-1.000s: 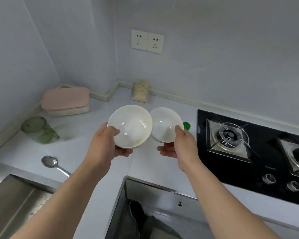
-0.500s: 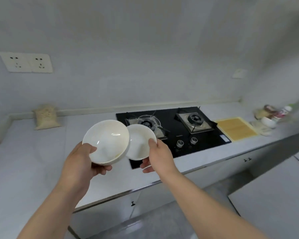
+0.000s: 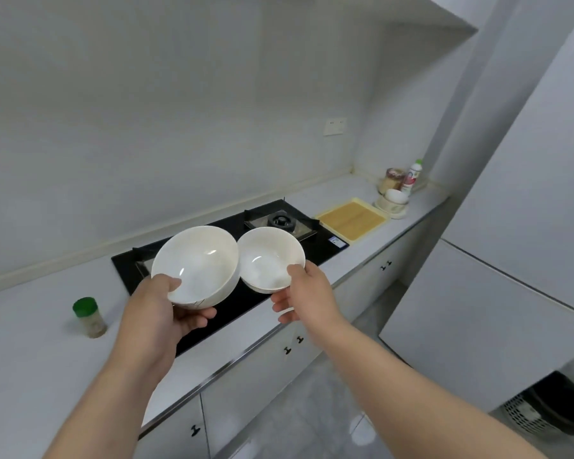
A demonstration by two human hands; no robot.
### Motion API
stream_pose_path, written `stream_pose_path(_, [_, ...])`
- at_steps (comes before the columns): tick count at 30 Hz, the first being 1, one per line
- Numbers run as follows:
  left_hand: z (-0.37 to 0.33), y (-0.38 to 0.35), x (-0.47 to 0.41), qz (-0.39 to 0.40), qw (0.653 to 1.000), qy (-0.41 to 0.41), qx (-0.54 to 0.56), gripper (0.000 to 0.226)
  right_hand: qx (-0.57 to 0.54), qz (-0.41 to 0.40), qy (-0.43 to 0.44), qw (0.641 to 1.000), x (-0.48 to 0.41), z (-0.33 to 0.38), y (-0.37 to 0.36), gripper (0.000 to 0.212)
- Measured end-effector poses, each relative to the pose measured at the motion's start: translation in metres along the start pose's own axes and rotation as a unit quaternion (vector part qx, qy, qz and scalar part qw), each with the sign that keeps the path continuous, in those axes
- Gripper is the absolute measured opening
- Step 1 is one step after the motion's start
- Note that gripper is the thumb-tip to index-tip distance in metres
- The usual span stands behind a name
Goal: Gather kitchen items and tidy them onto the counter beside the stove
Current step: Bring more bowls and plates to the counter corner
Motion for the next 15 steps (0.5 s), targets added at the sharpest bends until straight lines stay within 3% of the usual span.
stream_pose_path(9, [0.055,-0.114,-0.010,0.022,0.999,0.023,-0.028,0.028,-0.081,-0.049,-0.021,0.995,-0.052,-0.045,0.108,0.032])
stream_pose_path(15, [0.114,-0.216,-0.023,0.014,0.998,0.016,-0.055,0.030,-0.114,-0.039,-0.001,0.993,-0.115,-0.082,0.203,0.023])
Point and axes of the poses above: each hand's wrist, its own x-axis away from the middle knuckle, its own y-axis out of the back of the hand, z = x × y, the point moved 4 cm from there along -x, towards the middle knuckle, and after that the axes turned 11 degrees about x, right-handed, at the moved point
